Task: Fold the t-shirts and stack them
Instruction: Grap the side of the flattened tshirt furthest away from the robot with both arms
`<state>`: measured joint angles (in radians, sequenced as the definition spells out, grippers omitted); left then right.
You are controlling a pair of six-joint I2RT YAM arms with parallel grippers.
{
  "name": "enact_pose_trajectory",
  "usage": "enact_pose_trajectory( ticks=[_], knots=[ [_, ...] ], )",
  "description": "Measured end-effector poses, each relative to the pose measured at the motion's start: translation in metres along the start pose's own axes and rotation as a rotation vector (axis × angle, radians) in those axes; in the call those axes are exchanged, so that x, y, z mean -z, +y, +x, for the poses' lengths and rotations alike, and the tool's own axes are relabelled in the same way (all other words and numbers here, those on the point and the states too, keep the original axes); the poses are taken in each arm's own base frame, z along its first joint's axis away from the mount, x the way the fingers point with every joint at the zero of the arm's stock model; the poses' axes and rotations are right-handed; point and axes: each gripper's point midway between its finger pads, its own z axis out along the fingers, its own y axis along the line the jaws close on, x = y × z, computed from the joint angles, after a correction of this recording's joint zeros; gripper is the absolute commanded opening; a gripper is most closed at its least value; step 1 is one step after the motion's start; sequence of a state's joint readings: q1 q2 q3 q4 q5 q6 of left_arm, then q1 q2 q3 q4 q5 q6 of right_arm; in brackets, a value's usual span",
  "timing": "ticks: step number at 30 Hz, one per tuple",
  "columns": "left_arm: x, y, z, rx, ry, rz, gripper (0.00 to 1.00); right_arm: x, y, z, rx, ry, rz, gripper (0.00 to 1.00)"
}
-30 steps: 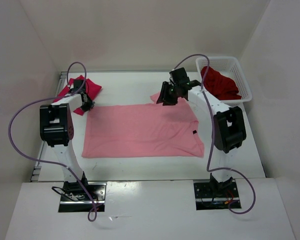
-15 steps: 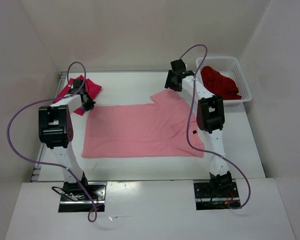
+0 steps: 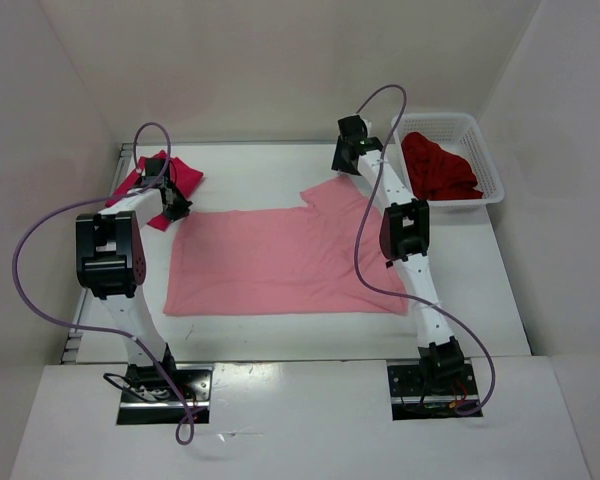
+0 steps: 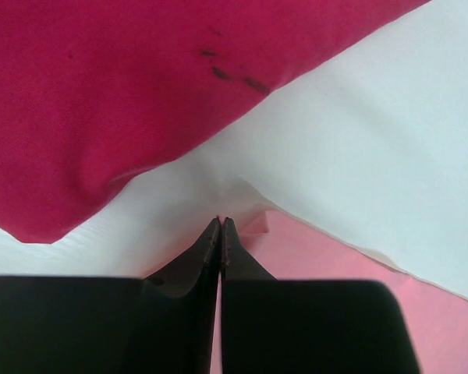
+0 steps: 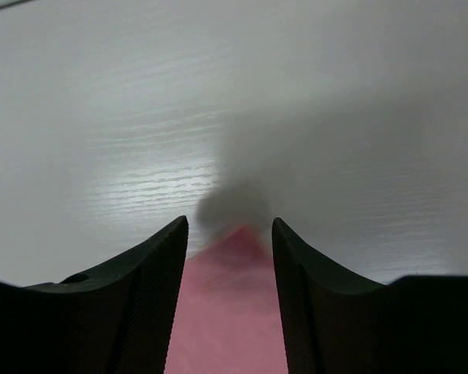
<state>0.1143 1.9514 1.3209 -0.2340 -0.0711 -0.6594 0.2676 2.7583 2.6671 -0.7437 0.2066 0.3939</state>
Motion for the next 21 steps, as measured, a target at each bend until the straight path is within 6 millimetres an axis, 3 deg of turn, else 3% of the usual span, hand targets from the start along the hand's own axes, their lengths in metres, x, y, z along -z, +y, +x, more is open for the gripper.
enact_pose_trajectory(
  ticks=[4,13,21],
  knots=[
    [0.0,-0.002,0.001,0.002,0.005,0.013,0.02,-0.004,-0.006,0.01,0.008,0.028,0.018,0.49],
    [0.001,-0.005,0.002,0.002,0.013,0.026,0.02,-0.005,-0.005,0.01,0.004,0.034,0.011,0.02],
    [0.007,-0.01,-0.002,0.007,0.005,0.049,0.0,0.006,-0.007,0.011,-0.006,0.063,0.001,0.0]
  ],
)
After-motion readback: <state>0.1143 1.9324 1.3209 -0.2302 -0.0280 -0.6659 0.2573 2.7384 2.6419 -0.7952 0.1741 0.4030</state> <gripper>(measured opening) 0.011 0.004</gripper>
